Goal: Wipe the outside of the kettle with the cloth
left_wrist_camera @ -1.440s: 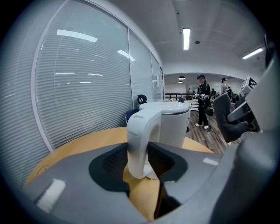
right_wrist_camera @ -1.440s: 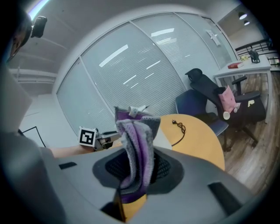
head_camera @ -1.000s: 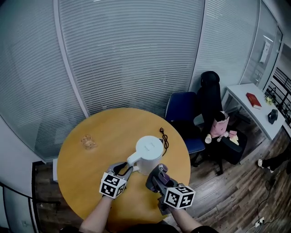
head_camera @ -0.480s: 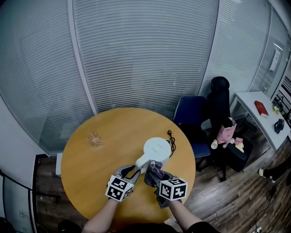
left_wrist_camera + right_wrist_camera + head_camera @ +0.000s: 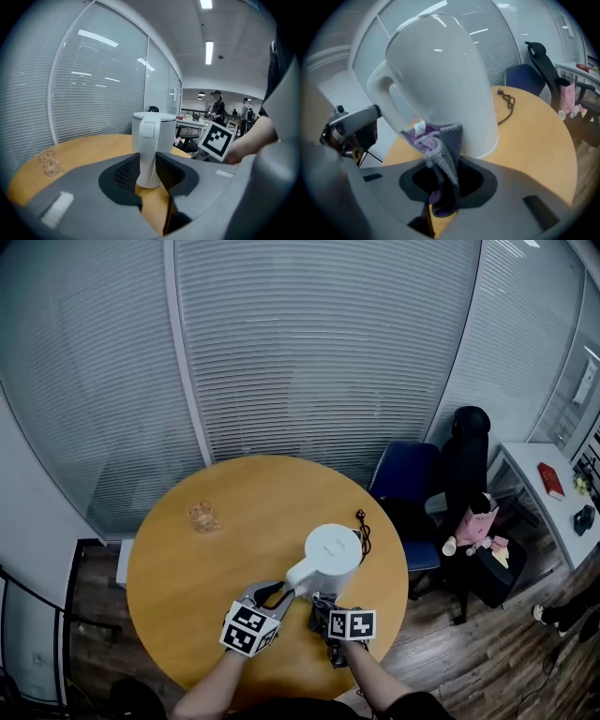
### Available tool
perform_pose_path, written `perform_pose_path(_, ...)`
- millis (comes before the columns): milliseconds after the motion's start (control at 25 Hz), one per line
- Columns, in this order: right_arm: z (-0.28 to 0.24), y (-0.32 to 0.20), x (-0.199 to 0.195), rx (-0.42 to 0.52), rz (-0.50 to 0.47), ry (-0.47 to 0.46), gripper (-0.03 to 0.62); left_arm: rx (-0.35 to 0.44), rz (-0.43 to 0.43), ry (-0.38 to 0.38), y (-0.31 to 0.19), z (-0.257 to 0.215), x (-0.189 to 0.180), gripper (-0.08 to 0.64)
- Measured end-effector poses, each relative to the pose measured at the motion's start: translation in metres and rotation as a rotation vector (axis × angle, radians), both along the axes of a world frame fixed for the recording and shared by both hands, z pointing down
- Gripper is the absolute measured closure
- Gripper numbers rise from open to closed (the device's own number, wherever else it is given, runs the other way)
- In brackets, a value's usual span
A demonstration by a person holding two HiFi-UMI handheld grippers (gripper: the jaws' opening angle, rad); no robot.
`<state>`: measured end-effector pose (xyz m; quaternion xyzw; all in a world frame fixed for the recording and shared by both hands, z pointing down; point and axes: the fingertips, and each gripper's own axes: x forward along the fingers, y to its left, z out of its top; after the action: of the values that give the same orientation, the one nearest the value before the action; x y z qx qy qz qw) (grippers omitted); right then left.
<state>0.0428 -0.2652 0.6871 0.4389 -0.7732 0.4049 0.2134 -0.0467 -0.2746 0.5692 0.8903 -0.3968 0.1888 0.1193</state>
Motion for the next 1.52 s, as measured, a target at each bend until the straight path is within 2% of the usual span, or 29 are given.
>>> perform_pose_path(240, 0.038, 0.002, 0.004, -0.142, 0.061, -0.028, 0.495, -0.004, -0.002, -0.002, 0.003, 0.002, 0.001, 0.462)
perform_pose_path(400, 0.031, 0.009, 0.004, -0.140, 0.059, -0.036, 0.495, -0.004, 0.003, -0.009, 0.002, 0.002, 0.000, 0.463)
perform_pose_path(560, 0.003, 0.021, 0.014, -0.054, 0.080, -0.071, 0.495, -0.007, 0.010, -0.010, 0.003, 0.003, 0.000, 0.463)
perform_pose_path(920, -0.131, 0.014, 0.041, 0.292, 0.167, -0.222, 0.495, -0.011, 0.015, -0.002, 0.002, 0.003, -0.003, 0.466)
perform_pose_path(1040, -0.154, 0.005, 0.039, 0.342, 0.166, -0.255, 0.495, -0.012, 0.012, -0.003, 0.002, 0.004, -0.002, 0.466)
perform_pose_path(1200, -0.140, -0.008, 0.038, 0.314, 0.168, -0.232, 0.495, -0.011, 0.014, -0.014, 0.003, 0.004, 0.000, 0.474)
perform_pose_path(1360, -0.097, -0.012, 0.042, 0.219, 0.199, -0.218, 0.495, -0.006, 0.017, -0.027, 0.004, 0.004, 0.002, 0.485)
perform_pose_path(1520, -0.056, -0.012, 0.041, 0.143, 0.192, -0.165, 0.495, -0.005, 0.007, -0.025, 0.004, 0.004, 0.000, 0.485)
